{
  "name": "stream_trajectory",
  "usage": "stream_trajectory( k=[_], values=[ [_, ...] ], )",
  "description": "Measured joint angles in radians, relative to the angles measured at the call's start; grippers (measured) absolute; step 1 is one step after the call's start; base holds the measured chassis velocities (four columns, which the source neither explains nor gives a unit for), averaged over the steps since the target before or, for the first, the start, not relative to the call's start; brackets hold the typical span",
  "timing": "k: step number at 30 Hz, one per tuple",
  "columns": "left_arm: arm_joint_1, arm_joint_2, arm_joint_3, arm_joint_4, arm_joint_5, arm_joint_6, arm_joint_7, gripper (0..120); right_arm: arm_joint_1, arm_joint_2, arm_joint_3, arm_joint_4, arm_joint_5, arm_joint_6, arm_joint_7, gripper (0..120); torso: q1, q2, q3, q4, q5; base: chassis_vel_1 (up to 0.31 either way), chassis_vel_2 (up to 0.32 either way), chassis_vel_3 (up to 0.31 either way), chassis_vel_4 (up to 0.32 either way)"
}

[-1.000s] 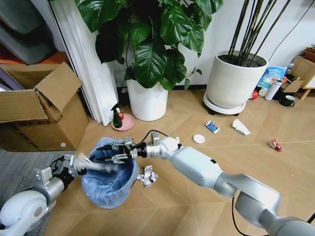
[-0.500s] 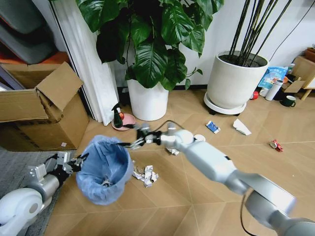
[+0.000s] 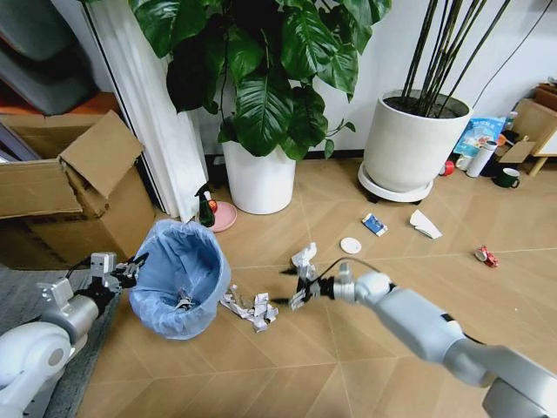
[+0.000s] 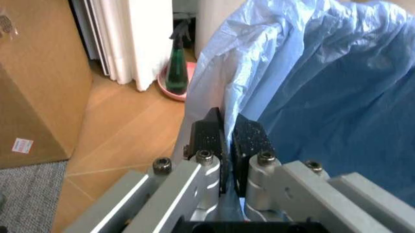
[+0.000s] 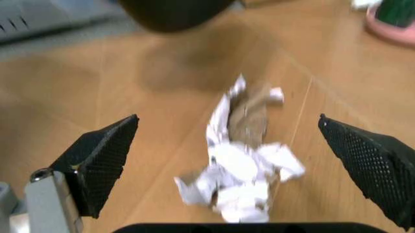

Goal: Pick up the trash bin and place the garbage on the floor into it.

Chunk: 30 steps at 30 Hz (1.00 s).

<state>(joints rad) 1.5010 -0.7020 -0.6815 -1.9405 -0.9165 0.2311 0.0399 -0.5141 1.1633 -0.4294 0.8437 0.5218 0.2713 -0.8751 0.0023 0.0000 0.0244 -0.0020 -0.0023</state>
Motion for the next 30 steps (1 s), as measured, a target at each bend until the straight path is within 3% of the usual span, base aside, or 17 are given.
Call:
stream_trajectory(
  k=[10, 14, 30],
  values=[
    [0.001, 0.006, 0.004, -0.017, 0.001, -0.001, 0.002, 0, 0.006, 0.108, 0.023, -0.126, -0.197, 0.051, 0.104, 100, 0.0, 0.0, 0.0, -0.0004, 0.0005, 0.0, 0.0, 0.0, 0.0],
    [-0.003, 0.01, 0.009, -0.019, -0.002, -0.001, 0.002, 0, 0.03, 0.174, 0.052, -0.249, -0.297, 0.071, 0.116, 100, 0.0, 0.0, 0.0, -0.0005, 0.0003, 0.0, 0.0, 0.0, 0.0],
    [-0.011, 0.023, 0.01, -0.008, -0.016, -0.003, 0.014, 0, 0.08, 0.261, 0.034, -0.39, -0.346, 0.042, 0.153, 100, 0.0, 0.0, 0.0, -0.0005, 0.0004, 0.0, 0.0, 0.0, 0.0]
  ],
)
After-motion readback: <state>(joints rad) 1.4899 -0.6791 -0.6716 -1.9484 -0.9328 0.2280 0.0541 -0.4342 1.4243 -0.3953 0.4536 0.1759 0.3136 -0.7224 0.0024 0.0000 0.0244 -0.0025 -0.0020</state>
